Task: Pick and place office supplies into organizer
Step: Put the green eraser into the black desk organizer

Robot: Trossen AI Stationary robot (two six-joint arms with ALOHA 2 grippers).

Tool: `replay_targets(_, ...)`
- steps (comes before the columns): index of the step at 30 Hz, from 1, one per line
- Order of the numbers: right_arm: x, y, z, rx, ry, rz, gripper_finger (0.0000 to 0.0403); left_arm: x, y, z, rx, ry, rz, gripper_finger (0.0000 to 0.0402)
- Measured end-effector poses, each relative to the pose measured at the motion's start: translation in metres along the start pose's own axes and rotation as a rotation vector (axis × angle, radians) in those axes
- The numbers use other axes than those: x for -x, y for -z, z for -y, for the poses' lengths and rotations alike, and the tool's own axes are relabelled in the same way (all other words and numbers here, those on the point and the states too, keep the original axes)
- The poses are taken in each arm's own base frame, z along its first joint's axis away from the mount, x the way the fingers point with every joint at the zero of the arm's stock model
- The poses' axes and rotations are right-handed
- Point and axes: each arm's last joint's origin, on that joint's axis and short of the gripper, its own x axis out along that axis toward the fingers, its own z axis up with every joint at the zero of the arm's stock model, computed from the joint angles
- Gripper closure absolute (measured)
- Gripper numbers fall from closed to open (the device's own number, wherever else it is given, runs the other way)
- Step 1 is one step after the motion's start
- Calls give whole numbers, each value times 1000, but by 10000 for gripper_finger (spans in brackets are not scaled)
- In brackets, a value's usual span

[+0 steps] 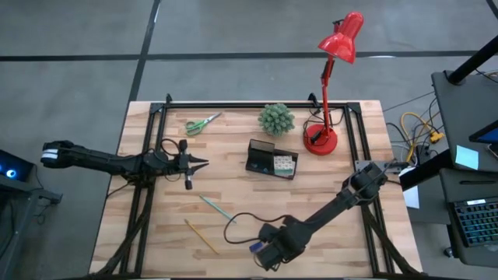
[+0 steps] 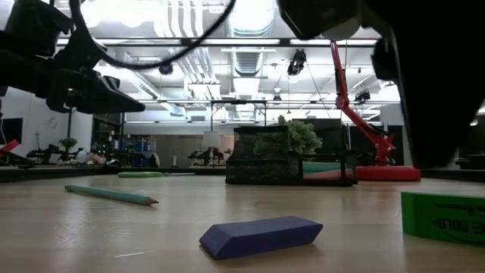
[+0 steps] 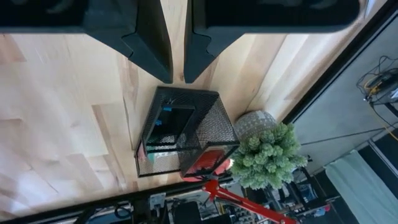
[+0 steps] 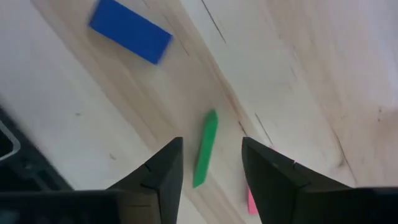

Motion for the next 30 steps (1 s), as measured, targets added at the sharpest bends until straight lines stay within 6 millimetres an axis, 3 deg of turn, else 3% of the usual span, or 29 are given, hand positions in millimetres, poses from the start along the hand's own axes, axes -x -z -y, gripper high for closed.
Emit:
replay_targets(19, -18, 5, 2, 17, -17, 3, 254, 1, -2, -1, 5, -3, 17, 375)
replay_targets(30, -23, 8, 4, 16, -6, -10, 291, 1, -2, -1, 5, -3, 18, 375)
